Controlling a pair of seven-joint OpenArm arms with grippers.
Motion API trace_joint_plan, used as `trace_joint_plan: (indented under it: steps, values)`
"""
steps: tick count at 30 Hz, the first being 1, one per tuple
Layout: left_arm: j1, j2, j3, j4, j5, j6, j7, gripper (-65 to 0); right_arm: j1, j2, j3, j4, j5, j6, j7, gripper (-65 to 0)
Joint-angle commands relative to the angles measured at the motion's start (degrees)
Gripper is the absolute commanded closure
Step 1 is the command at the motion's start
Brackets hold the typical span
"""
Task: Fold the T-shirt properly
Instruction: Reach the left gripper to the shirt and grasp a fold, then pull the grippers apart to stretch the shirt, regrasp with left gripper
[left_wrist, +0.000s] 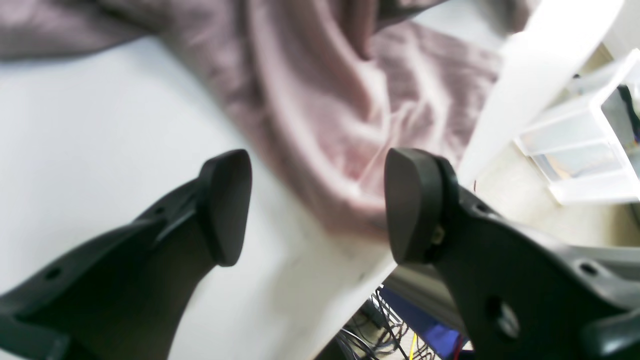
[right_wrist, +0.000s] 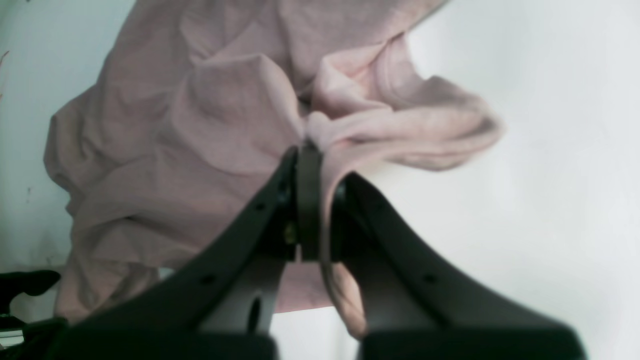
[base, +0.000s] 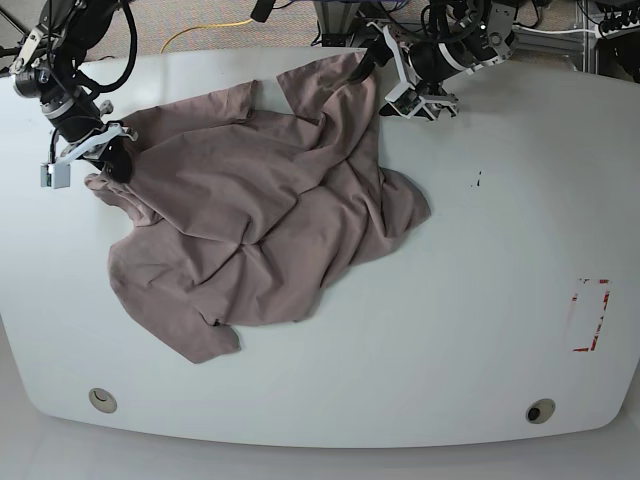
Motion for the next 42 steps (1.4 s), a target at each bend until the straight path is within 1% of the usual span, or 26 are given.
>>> trace_joint_plan:
  steps: [1, 8, 10, 12, 13, 16, 18, 20, 25, 27, 29, 31, 34, 36, 42]
  values:
    - [0.2, 0.1, 1.1, 0.5, -0.8, -1.0, -1.0, -38.9, -0.1, 0.1, 0.3, 1.1, 1.1, 0.3, 1.2, 0.0]
    - [-4.0, 0.1, 3.4, -7.1, -0.4, -0.8, -0.9, -37.9, -0.2, -0.2, 0.4, 1.0, 1.1, 0.3, 1.2, 0.0]
    - [-5.4, 0.1, 3.1, -9.7, -0.4, -0.8, 0.4, -31.8, -0.2, 0.0, 0.4, 1.0, 1.1, 0.3, 1.2, 0.0]
    - [-6.7, -0.2, 3.1, -10.7, -0.4, -0.8, 2.7, -23.1, -0.1, 0.1, 0.4, 1.0, 1.1, 0.3, 1.2, 0.0]
    - [-7.2, -0.5, 3.0, -10.5, -0.4, -0.8, 4.1, -17.1, 0.0, 0.1, 0.4, 1.0, 1.1, 0.3, 1.2, 0.0]
    - [-7.7, -2.4, 1.4, -8.9, -0.6, -0.8, 5.9, -5.8, 0.4, 0.1, 0.3, 1.0, 1.1, 0.3, 1.2, 0.0]
    - [-7.7, -2.9, -0.8, -6.9, -0.5, -0.8, 6.2, -2.6, 0.5, 0.1, 0.2, 1.0, 1.1, 0.3, 1.2, 0.0]
    - [-7.7, -3.0, -3.2, -4.7, -0.4, -0.8, 6.7, -1.9, 1.6, 0.1, 0.1, 0.9, 1.1, 0.3, 1.2, 0.0]
    - [-8.9, -3.5, -9.1, -0.2, -0.4, -1.0, 10.5, -1.7, 2.6, 0.1, 0.0, 0.9, 1.1, 0.4, 1.2, 0.0]
    - [-11.0, -4.8, -11.9, 1.7, -0.4, -1.1, 14.0, -1.7, 3.6, -0.1, -0.1, 0.9, 1.1, 0.4, 1.2, 0.0]
    - [-12.7, -5.2, -13.4, 2.7, -0.5, -1.2, 16.4, -1.7, 4.1, -0.2, -0.1, 0.8, 1.1, 0.4, 1.2, 0.0]
    - [-14.9, -6.2, -15.5, 4.9, -0.5, -1.3, 20.1, -1.9, 4.2, -0.3, -0.1, -0.6, 1.1, 0.5, 1.2, 0.0]
    - [-17.2, -8.0, -17.1, 6.5, -0.9, -1.5, 24.0, -2.1, 4.5, -0.3, -0.1, -1.6, 1.1, 0.5, 1.2, 0.0]
    - [-19.1, -9.1, -18.2, 7.1, -0.9, -3.4, 25.5, -2.1, 4.5, -0.3, -0.1, -1.7, 1.1, 0.5, 1.2, 0.0]
    - [-24.9, -9.6, -23.0, 7.3, -0.6, -3.4, 31.7, -2.2, 4.3, -0.4, -0.1, -1.9, 1.1, 0.5, 1.2, 0.0]
